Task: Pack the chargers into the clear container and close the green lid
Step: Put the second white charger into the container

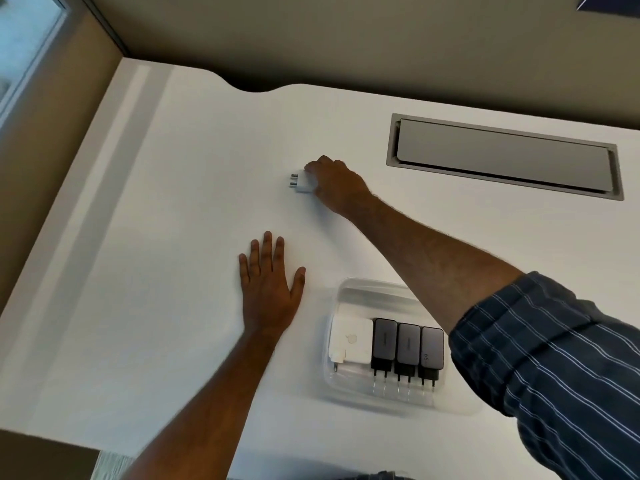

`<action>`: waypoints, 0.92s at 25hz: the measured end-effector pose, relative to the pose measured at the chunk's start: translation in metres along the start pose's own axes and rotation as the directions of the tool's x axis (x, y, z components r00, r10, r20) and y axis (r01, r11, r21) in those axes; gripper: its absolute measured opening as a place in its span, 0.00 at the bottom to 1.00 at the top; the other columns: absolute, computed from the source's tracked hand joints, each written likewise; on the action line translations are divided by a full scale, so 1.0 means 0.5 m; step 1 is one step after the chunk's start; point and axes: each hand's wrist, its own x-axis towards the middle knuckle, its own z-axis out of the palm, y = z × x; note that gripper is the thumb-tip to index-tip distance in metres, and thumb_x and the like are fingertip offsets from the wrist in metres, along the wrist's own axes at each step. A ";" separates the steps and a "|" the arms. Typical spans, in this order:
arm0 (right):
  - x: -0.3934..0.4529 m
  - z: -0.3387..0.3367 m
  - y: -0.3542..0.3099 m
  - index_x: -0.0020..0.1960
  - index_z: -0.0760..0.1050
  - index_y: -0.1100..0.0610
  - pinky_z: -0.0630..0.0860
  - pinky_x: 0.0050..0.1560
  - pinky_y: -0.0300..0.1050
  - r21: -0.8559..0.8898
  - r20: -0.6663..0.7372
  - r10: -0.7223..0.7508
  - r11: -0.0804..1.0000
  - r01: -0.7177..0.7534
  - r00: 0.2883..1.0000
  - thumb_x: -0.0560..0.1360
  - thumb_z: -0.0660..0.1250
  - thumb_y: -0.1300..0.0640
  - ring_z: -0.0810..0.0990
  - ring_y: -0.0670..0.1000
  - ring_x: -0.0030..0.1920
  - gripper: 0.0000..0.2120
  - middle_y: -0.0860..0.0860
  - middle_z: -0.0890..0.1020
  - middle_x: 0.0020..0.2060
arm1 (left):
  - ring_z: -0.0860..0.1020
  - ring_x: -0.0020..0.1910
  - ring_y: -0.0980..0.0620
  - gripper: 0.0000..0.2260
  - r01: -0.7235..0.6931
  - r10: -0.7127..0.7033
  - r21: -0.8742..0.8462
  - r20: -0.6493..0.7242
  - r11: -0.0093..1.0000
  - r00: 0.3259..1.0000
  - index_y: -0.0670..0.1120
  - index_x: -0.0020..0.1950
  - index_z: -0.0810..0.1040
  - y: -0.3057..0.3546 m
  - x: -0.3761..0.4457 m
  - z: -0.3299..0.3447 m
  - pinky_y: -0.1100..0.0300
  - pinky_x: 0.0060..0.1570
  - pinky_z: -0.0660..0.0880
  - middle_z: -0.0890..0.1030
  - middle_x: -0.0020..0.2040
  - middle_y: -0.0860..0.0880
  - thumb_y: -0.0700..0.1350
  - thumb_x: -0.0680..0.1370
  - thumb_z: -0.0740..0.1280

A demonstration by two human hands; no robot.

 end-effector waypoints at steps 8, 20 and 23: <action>-0.076 -0.046 0.008 0.67 0.73 0.58 0.75 0.59 0.56 0.186 -0.075 0.008 0.982 0.006 0.997 0.79 0.65 0.60 0.76 0.59 0.59 0.16 0.55 0.75 0.62 | 0.50 0.83 0.43 0.32 0.004 -0.004 -0.010 0.039 1.000 0.999 0.48 0.82 0.52 0.002 0.000 -0.008 0.41 0.80 0.50 0.52 0.84 0.45 0.62 0.82 0.52; -0.392 -0.137 -0.013 0.72 0.70 0.51 0.77 0.55 0.44 0.354 -0.334 0.005 0.927 0.121 0.943 0.79 0.69 0.55 0.77 0.47 0.60 0.22 0.45 0.75 0.63 | 0.51 0.82 0.43 0.31 0.049 -0.013 -0.162 0.222 0.986 0.975 0.47 0.82 0.57 0.007 0.007 -0.086 0.42 0.80 0.47 0.53 0.83 0.46 0.54 0.81 0.62; -0.472 -0.126 -0.014 0.72 0.70 0.51 0.76 0.55 0.41 0.351 -0.338 0.003 0.928 0.123 0.941 0.80 0.68 0.55 0.76 0.44 0.60 0.21 0.44 0.74 0.63 | 0.51 0.82 0.43 0.30 0.064 -0.015 -0.216 0.219 0.974 0.976 0.47 0.81 0.57 0.021 -0.024 -0.103 0.45 0.80 0.47 0.57 0.83 0.47 0.52 0.81 0.63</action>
